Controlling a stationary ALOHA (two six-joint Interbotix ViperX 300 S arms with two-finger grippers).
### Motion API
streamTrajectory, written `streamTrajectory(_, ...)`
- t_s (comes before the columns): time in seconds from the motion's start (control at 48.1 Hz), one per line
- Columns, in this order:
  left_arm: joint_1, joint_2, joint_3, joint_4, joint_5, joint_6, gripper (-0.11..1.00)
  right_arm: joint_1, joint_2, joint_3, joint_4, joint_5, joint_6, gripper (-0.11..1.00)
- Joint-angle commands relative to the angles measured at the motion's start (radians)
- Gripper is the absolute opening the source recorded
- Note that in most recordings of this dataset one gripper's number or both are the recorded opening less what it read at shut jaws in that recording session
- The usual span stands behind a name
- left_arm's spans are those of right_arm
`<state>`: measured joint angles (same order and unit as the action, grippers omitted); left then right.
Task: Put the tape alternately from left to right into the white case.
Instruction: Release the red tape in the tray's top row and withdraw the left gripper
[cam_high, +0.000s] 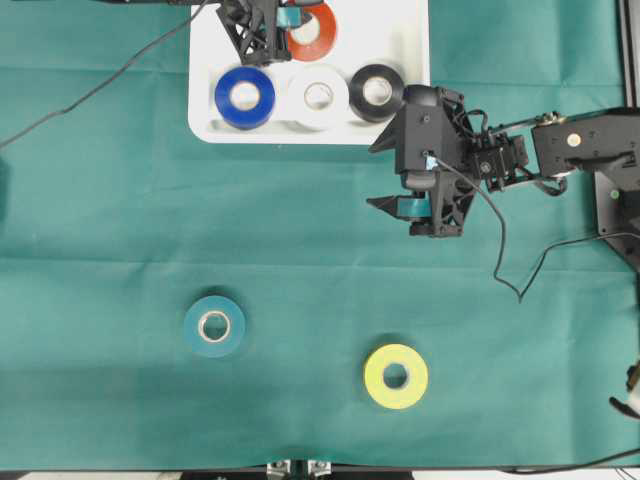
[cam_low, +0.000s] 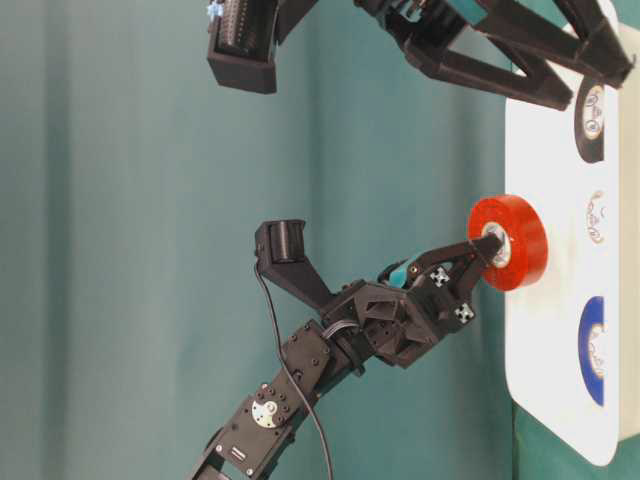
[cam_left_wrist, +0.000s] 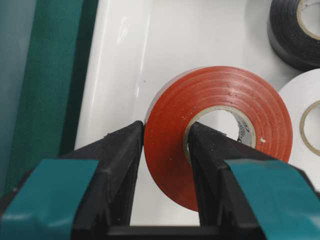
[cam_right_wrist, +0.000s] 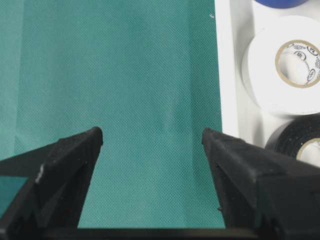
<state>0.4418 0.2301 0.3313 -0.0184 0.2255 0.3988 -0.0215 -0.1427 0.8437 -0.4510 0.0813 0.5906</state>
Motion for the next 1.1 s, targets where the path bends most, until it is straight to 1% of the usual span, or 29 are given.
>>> streamTrajectory(0.0, -0.003, -0.028, -0.012, -0.002, -0.009, 0.0, -0.02, 0.002, -0.021, -0.008, 0.002, -0.008, 0.002, 0.85)
streamTrajectory(0.104, -0.003, -0.029, -0.011, -0.003, -0.011, -0.005, -0.01, 0.002, -0.021, -0.008, 0.002, -0.009, 0.002, 0.85)
streamTrajectory(0.187, -0.006, -0.031, -0.009, -0.003, -0.009, -0.008, 0.11, 0.002, -0.021, -0.008, 0.002, -0.009, 0.002, 0.85)
streamTrajectory(0.27, -0.011, -0.037, -0.006, -0.003, -0.009, -0.006, 0.3, 0.002, -0.021, -0.008, 0.002, -0.008, 0.002, 0.85)
streamTrajectory(0.354, -0.015, -0.048, 0.0, -0.003, -0.009, -0.006, 0.57, 0.002, -0.021, -0.006, 0.002, -0.009, 0.002, 0.85)
streamTrajectory(0.416, -0.015, -0.057, 0.008, -0.003, -0.009, -0.006, 0.74, 0.002, -0.021, -0.006, 0.002, -0.009, 0.002, 0.85)
streamTrajectory(0.437, -0.017, -0.06, 0.011, -0.003, -0.009, -0.006, 0.79, 0.002, -0.021, -0.006, 0.002, -0.009, 0.002, 0.85)
streamTrajectory(0.458, -0.017, -0.063, 0.015, -0.005, -0.009, -0.008, 0.82, 0.002, -0.02, -0.006, 0.002, -0.009, 0.002, 0.85)
streamTrajectory(0.52, -0.017, -0.075, 0.028, -0.005, -0.011, -0.008, 0.8, 0.002, -0.021, -0.006, 0.002, -0.009, 0.002, 0.85)
streamTrajectory(0.603, -0.017, -0.086, 0.04, -0.005, -0.011, -0.009, 0.82, 0.002, -0.021, -0.006, 0.002, -0.009, 0.002, 0.85)
streamTrajectory(0.853, -0.021, -0.101, 0.067, -0.006, -0.011, -0.021, 0.82, 0.002, -0.021, -0.005, 0.002, -0.009, 0.002, 0.85)
streamTrajectory(1.082, -0.054, -0.132, 0.091, -0.006, -0.011, -0.032, 0.82, 0.002, -0.021, -0.003, 0.002, -0.009, 0.003, 0.85)
